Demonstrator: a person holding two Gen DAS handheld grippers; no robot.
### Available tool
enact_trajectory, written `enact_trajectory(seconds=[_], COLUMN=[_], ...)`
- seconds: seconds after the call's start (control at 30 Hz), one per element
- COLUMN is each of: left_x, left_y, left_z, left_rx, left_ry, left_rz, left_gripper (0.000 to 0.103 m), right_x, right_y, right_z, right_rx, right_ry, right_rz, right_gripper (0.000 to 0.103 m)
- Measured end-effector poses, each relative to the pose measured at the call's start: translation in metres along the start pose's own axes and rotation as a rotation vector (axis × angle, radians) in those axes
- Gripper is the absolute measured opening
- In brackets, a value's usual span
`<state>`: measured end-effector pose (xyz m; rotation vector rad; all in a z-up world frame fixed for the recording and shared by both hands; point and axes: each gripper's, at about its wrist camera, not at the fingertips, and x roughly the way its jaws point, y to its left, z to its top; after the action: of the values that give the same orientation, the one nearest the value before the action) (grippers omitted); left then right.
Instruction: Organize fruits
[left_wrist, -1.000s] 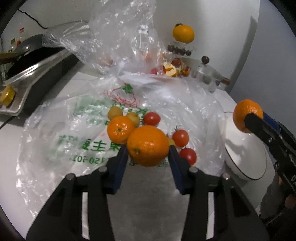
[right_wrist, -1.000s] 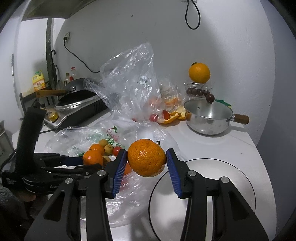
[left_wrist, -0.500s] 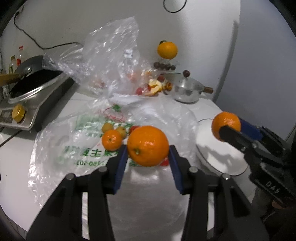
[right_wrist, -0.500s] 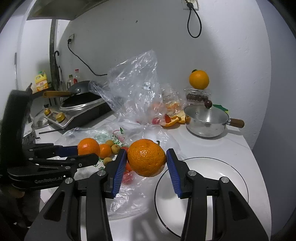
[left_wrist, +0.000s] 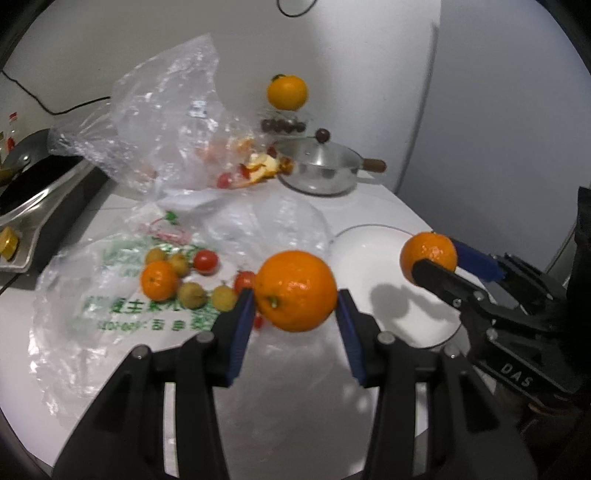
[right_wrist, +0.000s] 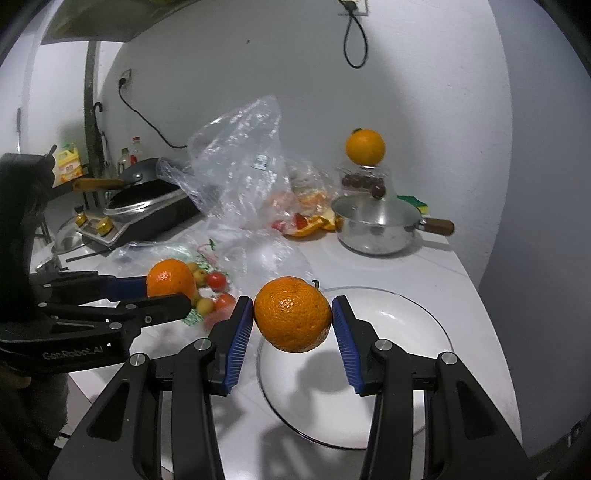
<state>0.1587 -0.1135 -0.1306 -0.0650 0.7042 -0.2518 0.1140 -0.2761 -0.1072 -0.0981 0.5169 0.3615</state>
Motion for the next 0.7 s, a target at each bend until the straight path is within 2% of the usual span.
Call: enact_trajectory(seconds=[0.37, 0.7], left_x=[0.026, 0.054], left_y=[-0.046, -0.071], left_z=[0.0, -0.003], left_rx=[0.074, 0.106], left_ry=[0.051, 0.118], left_rz=[-0.055, -0.067], left_gripper=[0.046, 0.046], right_x=[0.0, 0.009], right_y=[-0.038, -0.068], right_z=[-0.02, -0.038], right_rx=[0.035, 0.076], right_ry=[0.049, 0.111], right_rz=[-0.046, -0.073], right_gripper=[0.047, 0.047])
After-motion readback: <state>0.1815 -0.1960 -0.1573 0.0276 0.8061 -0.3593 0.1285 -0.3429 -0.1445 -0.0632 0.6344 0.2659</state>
